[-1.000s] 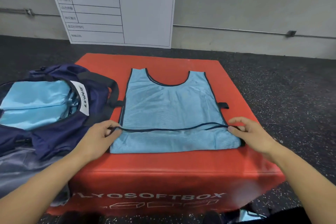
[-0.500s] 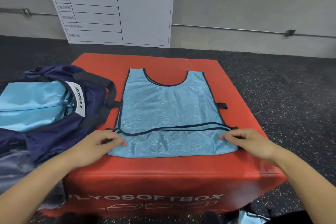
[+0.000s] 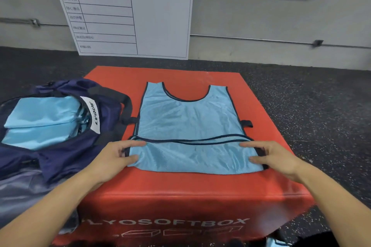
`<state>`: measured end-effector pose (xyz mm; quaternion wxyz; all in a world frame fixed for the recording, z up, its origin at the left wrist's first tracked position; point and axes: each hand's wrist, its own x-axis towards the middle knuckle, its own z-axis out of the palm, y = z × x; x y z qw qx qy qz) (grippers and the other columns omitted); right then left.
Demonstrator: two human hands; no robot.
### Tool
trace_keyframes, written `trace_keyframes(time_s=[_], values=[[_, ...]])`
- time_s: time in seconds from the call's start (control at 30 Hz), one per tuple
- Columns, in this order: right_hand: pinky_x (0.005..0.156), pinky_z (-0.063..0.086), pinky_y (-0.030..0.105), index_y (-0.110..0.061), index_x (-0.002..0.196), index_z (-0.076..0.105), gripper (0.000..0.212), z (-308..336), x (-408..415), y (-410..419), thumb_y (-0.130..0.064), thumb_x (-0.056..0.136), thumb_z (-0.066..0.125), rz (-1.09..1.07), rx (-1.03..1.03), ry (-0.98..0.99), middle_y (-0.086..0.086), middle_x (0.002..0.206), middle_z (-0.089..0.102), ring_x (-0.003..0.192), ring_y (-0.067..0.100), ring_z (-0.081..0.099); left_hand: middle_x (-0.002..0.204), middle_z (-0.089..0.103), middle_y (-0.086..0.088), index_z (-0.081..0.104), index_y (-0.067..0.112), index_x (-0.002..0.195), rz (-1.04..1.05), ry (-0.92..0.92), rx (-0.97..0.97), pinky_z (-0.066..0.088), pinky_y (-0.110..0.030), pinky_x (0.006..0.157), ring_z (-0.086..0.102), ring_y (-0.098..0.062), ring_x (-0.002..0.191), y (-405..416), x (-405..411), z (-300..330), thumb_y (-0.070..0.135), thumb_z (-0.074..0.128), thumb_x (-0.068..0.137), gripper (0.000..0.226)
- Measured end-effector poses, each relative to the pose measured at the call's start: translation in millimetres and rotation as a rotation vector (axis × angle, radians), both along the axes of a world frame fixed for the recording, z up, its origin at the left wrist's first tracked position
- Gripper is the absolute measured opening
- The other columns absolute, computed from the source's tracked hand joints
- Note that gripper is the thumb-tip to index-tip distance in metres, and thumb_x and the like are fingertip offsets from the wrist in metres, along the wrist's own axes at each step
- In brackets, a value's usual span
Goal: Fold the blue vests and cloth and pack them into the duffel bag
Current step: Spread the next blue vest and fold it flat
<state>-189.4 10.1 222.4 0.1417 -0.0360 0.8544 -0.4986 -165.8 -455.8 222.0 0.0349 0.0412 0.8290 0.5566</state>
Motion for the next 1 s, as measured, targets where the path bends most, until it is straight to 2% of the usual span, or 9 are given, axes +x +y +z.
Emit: trace_keyframes(time_s=[0.1, 0.2, 0.3, 0.5, 0.57, 0.63, 0.7, 0.83, 1.0], values=[[0.116, 0.039, 0.030, -0.035, 0.129, 0.070, 0.059, 0, 2, 4, 0.005, 0.085, 0.076, -0.001, -0.022, -0.041, -0.013, 0.138, 0.064, 0.130, 0.000, 0.055, 0.052, 0.046, 0.015, 0.072, 0.023, 0.116, 0.017, -0.045, -0.068, 0.029, -0.010, 0.046, 0.036, -0.001, 0.042, -7, 1, -2, -0.008, 0.066, 0.090, 0.041], [0.119, 0.037, 0.039, -0.034, 0.132, 0.068, 0.064, -4, 5, 7, 0.008, 0.084, 0.075, 0.018, -0.020, -0.097, -0.012, 0.139, 0.064, 0.133, 0.006, 0.055, 0.098, 0.071, 0.016, 0.069, 0.027, 0.114, 0.034, -0.110, -0.055, 0.044, -0.002, 0.067, 0.066, 0.010, 0.077, -11, 4, -1, -0.015, 0.062, 0.086, 0.051], [0.119, 0.038, 0.042, -0.033, 0.130, 0.070, 0.067, -6, 9, 11, 0.012, 0.081, 0.074, 0.027, -0.034, -0.193, -0.009, 0.138, 0.064, 0.133, 0.009, 0.055, 0.123, 0.066, 0.010, 0.069, 0.024, 0.120, 0.023, -0.187, -0.062, 0.045, -0.004, 0.078, 0.063, 0.013, 0.096, -14, 7, -1, -0.014, 0.060, 0.085, 0.053], [0.120, 0.036, 0.036, -0.033, 0.128, 0.071, 0.066, 2, 24, 8, 0.011, 0.079, 0.075, 0.058, 0.008, -0.264, -0.008, 0.141, 0.062, 0.134, 0.006, 0.053, 0.058, 0.056, 0.015, 0.067, 0.024, 0.124, 0.045, -0.161, -0.160, 0.032, -0.012, 0.044, 0.041, 0.000, 0.038, -12, 21, 9, -0.011, 0.058, 0.087, 0.052], [0.118, 0.038, 0.036, -0.034, 0.128, 0.071, 0.066, 5, 30, 7, 0.010, 0.079, 0.075, 0.073, -0.002, -0.278, -0.008, 0.142, 0.062, 0.133, 0.007, 0.053, 0.071, 0.068, 0.013, 0.065, 0.024, 0.125, 0.029, -0.177, -0.170, 0.034, -0.010, 0.046, 0.048, 0.003, 0.043, -14, 27, 11, -0.013, 0.057, 0.087, 0.053], [0.118, 0.038, 0.032, -0.033, 0.129, 0.070, 0.065, 11, 38, 5, 0.011, 0.080, 0.073, 0.094, 0.010, -0.287, -0.008, 0.143, 0.060, 0.134, 0.005, 0.051, 0.112, 0.071, 0.000, 0.063, 0.023, 0.131, -0.014, -0.209, -0.195, 0.037, -0.007, 0.054, 0.061, 0.005, 0.069, -19, 35, 13, -0.012, 0.058, 0.087, 0.056], [0.116, 0.034, 0.026, -0.032, 0.132, 0.067, 0.065, 18, 48, 2, 0.010, 0.083, 0.073, 0.127, 0.045, -0.286, -0.011, 0.145, 0.055, 0.138, 0.004, 0.044, 0.124, 0.065, -0.001, 0.061, 0.023, 0.134, -0.062, -0.249, -0.212, 0.038, -0.007, 0.057, 0.066, -0.001, 0.092, -24, 44, 14, -0.012, 0.058, 0.088, 0.058], [0.108, 0.032, 0.015, -0.034, 0.136, 0.064, 0.065, 30, 66, -1, 0.006, 0.085, 0.074, 0.186, 0.097, -0.276, -0.018, 0.146, 0.048, 0.140, -0.001, 0.035, 0.080, 0.058, 0.025, 0.055, 0.020, 0.135, -0.120, -0.284, -0.192, 0.036, -0.007, 0.050, 0.057, 0.010, 0.054, -24, 65, 22, -0.014, 0.057, 0.093, 0.054], [0.112, 0.035, 0.016, -0.033, 0.139, 0.061, 0.070, 43, 72, 1, 0.007, 0.084, 0.075, 0.180, 0.080, -0.210, -0.019, 0.147, 0.052, 0.136, -0.008, 0.042, 0.126, 0.064, 0.013, 0.057, 0.030, 0.134, -0.150, -0.286, -0.137, 0.046, -0.007, 0.073, 0.063, 0.012, 0.101, -32, 70, 33, -0.005, 0.067, 0.091, 0.056]])
